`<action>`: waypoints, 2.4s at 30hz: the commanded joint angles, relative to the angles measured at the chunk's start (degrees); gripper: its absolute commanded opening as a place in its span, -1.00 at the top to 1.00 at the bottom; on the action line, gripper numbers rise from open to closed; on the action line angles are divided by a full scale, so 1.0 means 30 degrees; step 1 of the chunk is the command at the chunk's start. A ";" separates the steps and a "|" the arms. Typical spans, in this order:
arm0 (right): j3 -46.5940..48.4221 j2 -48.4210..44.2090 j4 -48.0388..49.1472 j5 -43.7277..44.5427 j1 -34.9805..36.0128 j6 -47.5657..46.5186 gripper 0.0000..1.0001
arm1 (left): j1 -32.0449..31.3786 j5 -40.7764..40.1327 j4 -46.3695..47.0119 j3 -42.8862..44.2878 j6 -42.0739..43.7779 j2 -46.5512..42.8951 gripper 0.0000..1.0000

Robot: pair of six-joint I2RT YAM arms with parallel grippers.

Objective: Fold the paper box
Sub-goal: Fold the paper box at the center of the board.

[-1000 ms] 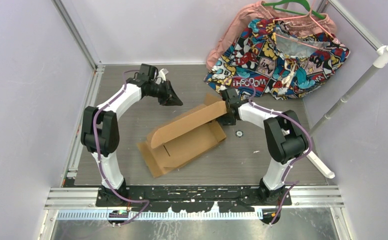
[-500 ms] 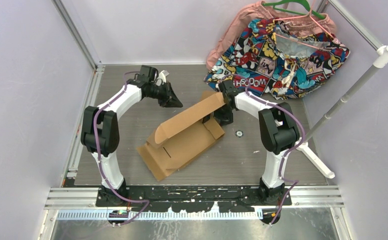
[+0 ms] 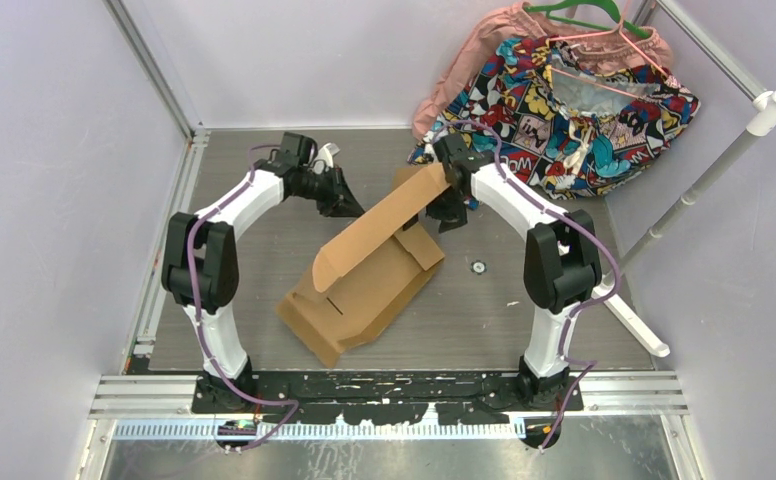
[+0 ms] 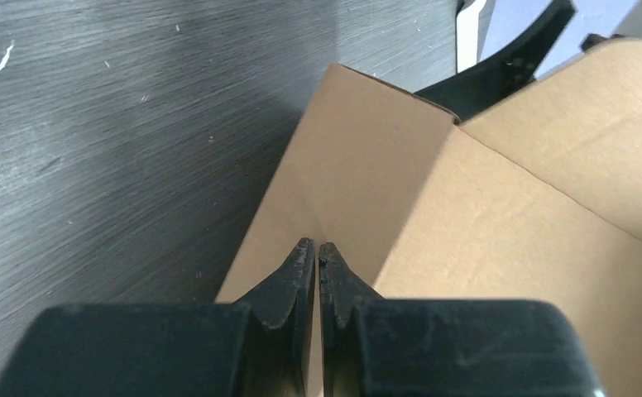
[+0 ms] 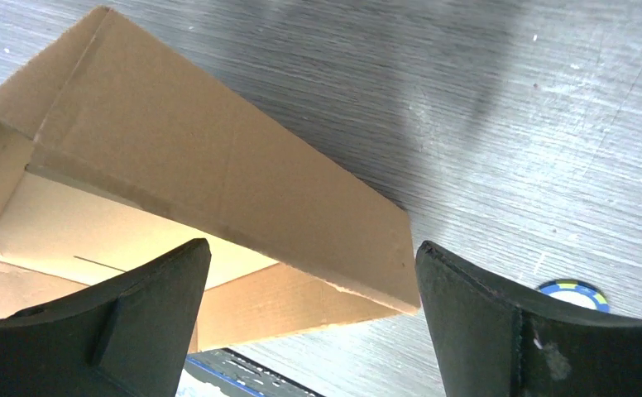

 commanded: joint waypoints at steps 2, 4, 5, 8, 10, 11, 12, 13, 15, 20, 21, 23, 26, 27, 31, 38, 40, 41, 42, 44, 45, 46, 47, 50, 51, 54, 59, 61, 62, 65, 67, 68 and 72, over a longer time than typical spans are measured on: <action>0.2309 0.0354 -0.2715 -0.0462 0.0276 -0.1049 -0.99 | -0.0078 -0.0108 -0.1303 0.0644 0.1029 -0.1611 0.86; 0.3184 0.1221 -0.3967 0.0547 0.0557 -0.1495 -0.99 | -0.0078 -0.0342 -0.1456 0.0691 0.1085 -0.2063 0.86; 0.3527 0.1589 -0.4466 0.0520 0.0606 -0.1669 -0.99 | -0.0078 -0.0532 -0.1476 0.0633 0.1065 -0.2372 0.86; 0.3660 0.2135 -0.4461 0.0309 0.0683 -0.1539 -1.00 | -0.0070 -0.1062 -0.1464 0.0531 0.1029 -0.3372 0.86; 0.4258 0.2817 -0.4989 0.0128 0.0735 -0.1531 -0.99 | -0.0050 -0.1293 -0.2162 0.0882 0.1339 -0.3739 0.85; 0.4657 0.3158 -0.5324 0.0112 0.0807 -0.1534 -0.99 | -0.0048 -0.1402 -0.2469 0.1017 0.1456 -0.3954 0.86; 0.5117 0.3432 -0.5622 0.0008 0.0871 -0.1520 -0.99 | -0.0026 -0.1485 -0.2697 0.1089 0.1525 -0.4157 0.86; 0.5717 0.3726 -0.6029 -0.0214 0.0890 -0.1515 -0.99 | 0.0006 -0.1634 -0.2741 0.1131 0.1545 -0.4424 0.86; 0.6325 0.3884 -0.6242 -0.0310 0.1023 -0.1432 -0.99 | 0.0065 -0.1620 -0.2809 0.1141 0.1497 -0.4999 0.85; 0.7693 0.4302 -0.7092 -0.0086 0.1245 -0.1491 -0.99 | 0.0060 -0.1472 -0.3362 0.1653 0.1715 -0.6088 0.84; 0.7815 0.4391 -0.7201 0.0063 0.1296 -0.1533 -0.99 | 0.0064 -0.1527 -0.3509 0.1765 0.1807 -0.6299 0.84; 0.7957 0.4539 -0.7333 0.0156 0.1384 -0.1531 -0.99 | 0.0094 -0.1985 -0.3686 0.1869 0.1965 -0.6804 0.84; 0.7966 0.4758 -0.7292 0.0298 0.1547 -0.1505 -0.99 | 0.0098 -0.2011 -0.3566 0.1901 0.2062 -0.7485 0.83; 0.7966 0.4811 -0.7208 0.0331 0.1601 -0.1454 -0.99 | 0.0098 -0.1836 -0.3443 0.1903 0.2070 -0.7660 0.83; 0.8006 0.5102 -0.6965 0.0325 0.1817 -0.1271 -0.99 | 0.0098 -0.1336 -0.2793 0.1816 0.2280 -0.8199 0.67; 0.8430 0.5459 -0.6838 0.0171 0.2004 -0.1080 -1.00 | 0.0119 0.0428 -0.1956 0.0883 0.2978 -0.8293 0.09; 0.8458 0.5504 -0.6846 0.0200 0.2006 -0.1088 -0.99 | 0.0274 0.0659 -0.1652 0.0583 0.2954 -0.8433 0.08; 0.8438 0.5523 -0.6812 0.0205 0.2006 -0.1089 -1.00 | 0.0307 0.0963 -0.1347 0.0401 0.2848 -0.8492 0.07; 0.8435 0.5533 -0.6819 0.0195 0.1992 -0.1065 -1.00 | 0.0329 0.1305 -0.1148 0.0294 0.2732 -0.8445 0.07; 0.8435 0.5534 -0.6767 0.0172 0.2030 -0.1062 -1.00 | 0.0333 0.2142 -0.1061 0.0233 0.2596 -0.8147 0.07; 0.8435 0.5520 -0.6710 0.0139 0.2035 -0.1040 -1.00 | 0.0333 0.2236 -0.1145 0.0218 0.2649 -0.8047 0.08; 0.8431 0.5532 -0.6670 0.0135 0.2032 -0.1019 -0.99 | 0.0340 0.2262 -0.1104 0.0096 0.2671 -0.8001 0.08; 0.8435 0.5534 -0.6640 0.0135 0.2032 -0.1005 -1.00 | 0.0333 0.2555 -0.0796 -0.0063 0.2611 -0.7987 0.09; 0.8504 0.5631 -0.6575 0.0106 0.2045 -0.0944 -1.00 | 0.0333 0.3686 0.0855 -0.0787 0.1680 -0.8052 0.14; 0.8546 0.5689 -0.6573 0.0080 0.2073 -0.0945 -1.00 | 0.0333 0.4084 0.1354 -0.0968 0.1337 -0.8031 0.16; 0.8552 0.5824 -0.6512 0.0077 0.2151 -0.0915 -0.99 | 0.0281 0.4939 0.2534 -0.1352 0.0428 -0.7789 0.28; 0.8538 0.5929 -0.6389 0.0033 0.2210 -0.0828 -0.99 | 0.0219 0.5250 0.2833 -0.1618 0.0254 -0.7288 0.72; 0.8552 0.5944 -0.6382 -0.0052 0.2204 -0.0827 -0.99 | 0.0215 0.5258 0.2811 -0.1696 0.0230 -0.7190 0.98; 0.8552 0.5948 -0.6384 -0.0090 0.2207 -0.0827 -1.00 | 0.0215 0.5211 0.2789 -0.1726 0.0204 -0.7121 0.99; 0.8473 0.5868 -0.6297 -0.0397 0.2211 -0.0855 -0.99 | 0.0216 0.5283 0.2586 -0.1703 0.0193 -0.6818 0.99; 0.8330 0.5760 -0.5947 -0.1021 0.2211 -0.0828 -0.99 | 0.0214 0.5257 0.2411 -0.1743 0.0278 -0.6602 1.00; 0.8242 0.5698 -0.5788 -0.1361 0.2211 -0.0791 -0.99 | 0.0208 0.5236 0.2354 -0.1805 0.0287 -0.6498 1.00; 0.8033 0.5480 -0.5243 -0.1828 0.2197 -0.0626 -0.99 | 0.0234 0.5114 0.2306 -0.2118 0.0328 -0.6306 1.00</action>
